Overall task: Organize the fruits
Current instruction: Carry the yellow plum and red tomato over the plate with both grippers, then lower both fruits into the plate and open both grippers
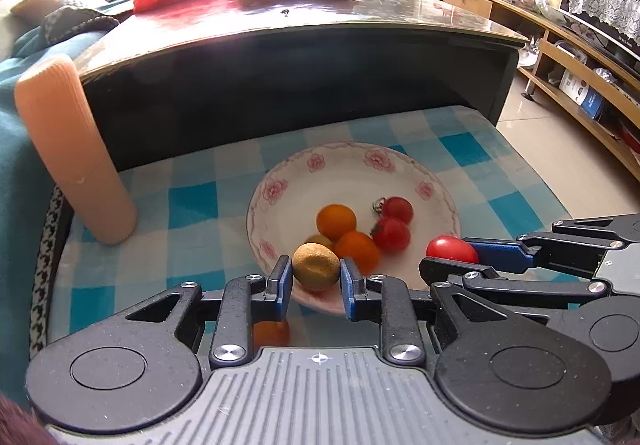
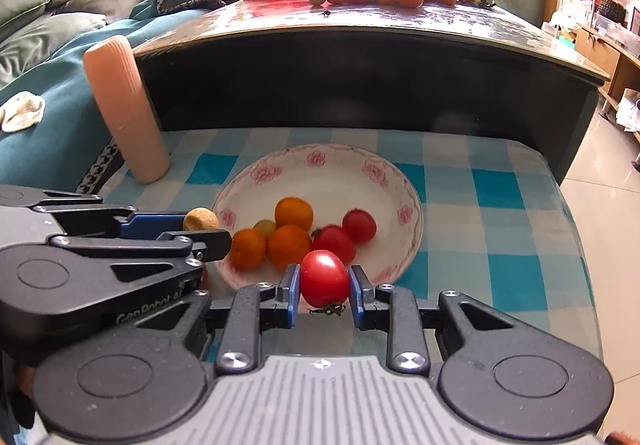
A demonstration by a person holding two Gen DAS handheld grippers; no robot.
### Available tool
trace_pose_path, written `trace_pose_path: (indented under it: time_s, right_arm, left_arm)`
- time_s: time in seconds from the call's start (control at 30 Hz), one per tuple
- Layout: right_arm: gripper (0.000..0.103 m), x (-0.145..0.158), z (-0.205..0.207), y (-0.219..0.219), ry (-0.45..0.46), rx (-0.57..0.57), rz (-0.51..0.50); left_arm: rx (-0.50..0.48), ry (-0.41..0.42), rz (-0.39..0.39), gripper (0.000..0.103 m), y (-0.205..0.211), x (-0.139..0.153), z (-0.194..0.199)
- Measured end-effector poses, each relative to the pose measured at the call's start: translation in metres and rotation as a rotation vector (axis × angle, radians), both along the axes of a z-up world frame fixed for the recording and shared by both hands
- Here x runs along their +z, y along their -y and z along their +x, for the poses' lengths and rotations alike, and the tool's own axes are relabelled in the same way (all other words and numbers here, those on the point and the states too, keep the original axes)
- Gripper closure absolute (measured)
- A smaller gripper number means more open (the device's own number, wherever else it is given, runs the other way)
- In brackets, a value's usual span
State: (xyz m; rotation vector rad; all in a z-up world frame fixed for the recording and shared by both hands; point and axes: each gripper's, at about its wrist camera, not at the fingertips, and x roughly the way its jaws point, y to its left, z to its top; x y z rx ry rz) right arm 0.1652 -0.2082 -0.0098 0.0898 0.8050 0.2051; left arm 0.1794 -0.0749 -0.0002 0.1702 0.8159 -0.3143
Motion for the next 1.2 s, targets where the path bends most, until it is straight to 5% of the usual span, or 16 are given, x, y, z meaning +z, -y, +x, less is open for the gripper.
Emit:
trace_pose_path:
  time_s: [1.2]
  right_arm:
    - [0.059,-0.020,0.045,-0.007,0.031,-0.025,0.000]
  left_arm:
    - [0.065,-0.028,-0.006,0.062,-0.007,-0.023,0.049]
